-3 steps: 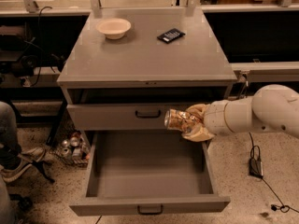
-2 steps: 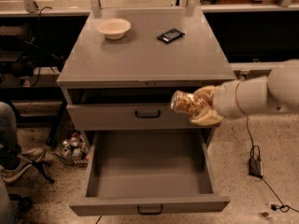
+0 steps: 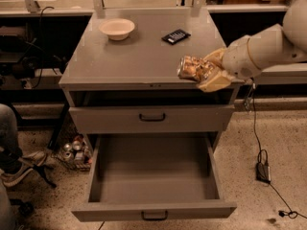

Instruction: Pick orange can from middle drawer and place on counter

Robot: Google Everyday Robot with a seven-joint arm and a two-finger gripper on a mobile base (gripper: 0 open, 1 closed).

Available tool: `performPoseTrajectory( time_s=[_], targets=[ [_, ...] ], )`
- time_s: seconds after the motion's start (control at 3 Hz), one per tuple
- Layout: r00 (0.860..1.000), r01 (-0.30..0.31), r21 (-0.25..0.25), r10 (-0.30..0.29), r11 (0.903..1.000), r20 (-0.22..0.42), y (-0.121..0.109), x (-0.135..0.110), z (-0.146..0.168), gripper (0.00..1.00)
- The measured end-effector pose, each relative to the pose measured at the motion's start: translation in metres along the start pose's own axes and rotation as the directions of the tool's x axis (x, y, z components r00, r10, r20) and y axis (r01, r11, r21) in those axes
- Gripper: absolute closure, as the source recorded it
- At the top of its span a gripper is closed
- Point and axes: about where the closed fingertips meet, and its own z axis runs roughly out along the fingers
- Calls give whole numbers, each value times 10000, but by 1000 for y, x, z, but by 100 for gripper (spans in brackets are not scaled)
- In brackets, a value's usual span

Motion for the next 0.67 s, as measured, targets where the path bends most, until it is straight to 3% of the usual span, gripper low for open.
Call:
performPoseTrajectory(
  time_s=[0.33,0.67],
  targets=[
    [9989,-456,-414,451,9981,-108,-39,-19,19,100],
    [9967,-790,-479,780,9957,-235,-66,-34,43,100]
  ],
)
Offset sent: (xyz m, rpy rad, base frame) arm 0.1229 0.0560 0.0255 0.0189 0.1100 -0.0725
